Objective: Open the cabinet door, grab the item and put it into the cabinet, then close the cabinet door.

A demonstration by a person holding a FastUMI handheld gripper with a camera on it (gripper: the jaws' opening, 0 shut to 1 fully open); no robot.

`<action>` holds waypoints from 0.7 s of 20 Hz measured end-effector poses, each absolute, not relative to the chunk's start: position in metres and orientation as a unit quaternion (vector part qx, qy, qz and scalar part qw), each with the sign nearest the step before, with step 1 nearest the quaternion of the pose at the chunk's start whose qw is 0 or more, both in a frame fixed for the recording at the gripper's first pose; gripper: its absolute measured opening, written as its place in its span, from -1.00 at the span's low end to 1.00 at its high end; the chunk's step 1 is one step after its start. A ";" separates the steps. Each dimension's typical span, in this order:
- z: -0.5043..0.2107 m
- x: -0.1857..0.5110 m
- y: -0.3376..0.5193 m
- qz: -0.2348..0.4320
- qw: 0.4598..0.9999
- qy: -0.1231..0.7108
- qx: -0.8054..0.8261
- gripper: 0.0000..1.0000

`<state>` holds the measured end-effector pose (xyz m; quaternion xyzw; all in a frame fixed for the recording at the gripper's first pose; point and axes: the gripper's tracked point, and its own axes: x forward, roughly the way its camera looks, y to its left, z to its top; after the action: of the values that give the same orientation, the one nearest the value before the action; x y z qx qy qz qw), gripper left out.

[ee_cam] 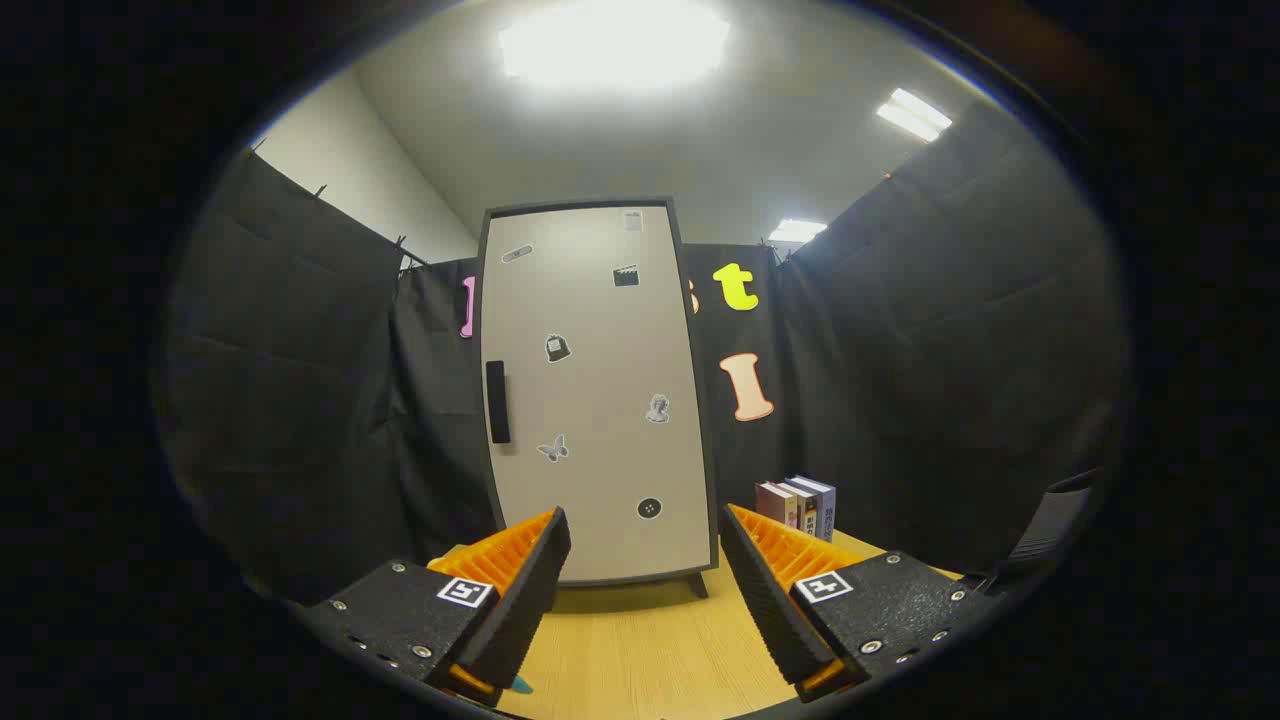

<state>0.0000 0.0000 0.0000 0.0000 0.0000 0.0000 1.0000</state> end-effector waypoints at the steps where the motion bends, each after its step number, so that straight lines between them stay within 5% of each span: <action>1: -0.001 0.000 0.000 0.000 1.000 0.002 0.000 0.88; 14: -0.006 -0.001 0.001 0.006 1.000 0.011 0.006 0.87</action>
<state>-0.0012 0.0009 -0.0058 0.0061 0.0106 0.0060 0.9999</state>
